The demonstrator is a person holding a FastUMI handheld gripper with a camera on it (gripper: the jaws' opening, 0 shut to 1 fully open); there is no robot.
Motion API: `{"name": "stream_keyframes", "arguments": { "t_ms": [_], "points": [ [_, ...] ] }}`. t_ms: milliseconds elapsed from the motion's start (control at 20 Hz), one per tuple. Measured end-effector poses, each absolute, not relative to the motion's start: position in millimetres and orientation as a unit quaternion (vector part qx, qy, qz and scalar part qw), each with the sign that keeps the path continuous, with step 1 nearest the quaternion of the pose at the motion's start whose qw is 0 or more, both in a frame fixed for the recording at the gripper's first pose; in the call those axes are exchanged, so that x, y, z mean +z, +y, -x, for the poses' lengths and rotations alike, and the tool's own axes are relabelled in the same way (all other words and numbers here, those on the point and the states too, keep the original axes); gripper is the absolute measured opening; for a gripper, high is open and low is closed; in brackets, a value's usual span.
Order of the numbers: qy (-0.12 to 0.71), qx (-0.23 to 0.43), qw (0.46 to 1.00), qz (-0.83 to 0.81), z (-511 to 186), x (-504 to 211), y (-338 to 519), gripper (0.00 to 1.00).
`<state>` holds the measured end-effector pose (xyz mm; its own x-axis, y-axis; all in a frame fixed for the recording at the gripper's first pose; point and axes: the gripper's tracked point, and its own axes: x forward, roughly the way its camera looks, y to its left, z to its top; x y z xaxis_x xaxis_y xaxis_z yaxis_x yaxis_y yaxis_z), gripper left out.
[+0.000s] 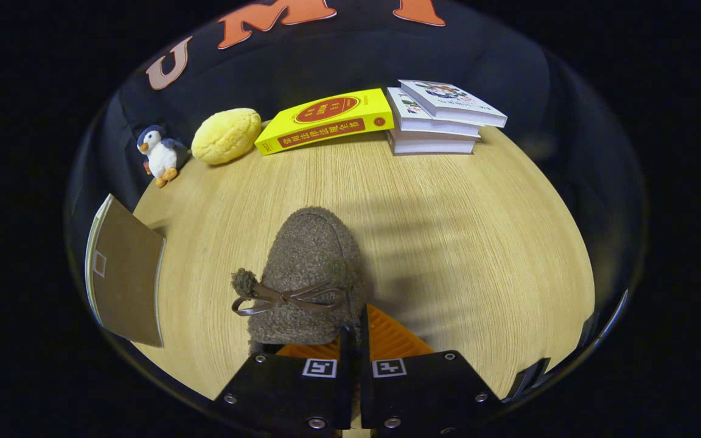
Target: Open the storage box then place both shoes into the box .Put the left shoe in first, then the right shoe, with the right side of both shoes facing outward in a uniform manner.
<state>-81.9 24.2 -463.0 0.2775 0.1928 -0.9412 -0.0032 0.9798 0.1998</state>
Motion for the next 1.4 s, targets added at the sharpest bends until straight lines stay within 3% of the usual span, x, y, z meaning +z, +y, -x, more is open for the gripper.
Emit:
{"name": "stream_keyframes", "arguments": {
  "t_ms": [350,800,1400],
  "points": [
    [0.573,0.067,0.812,-0.086,59.8,-380.2,89.5,0.07],
    [0.554,0.127,0.818,-0.089,46.5,-300.5,218.8,0.07],
    [0.553,0.187,0.808,-0.086,62.9,-251.0,355.5,0.07]
  ]
}}
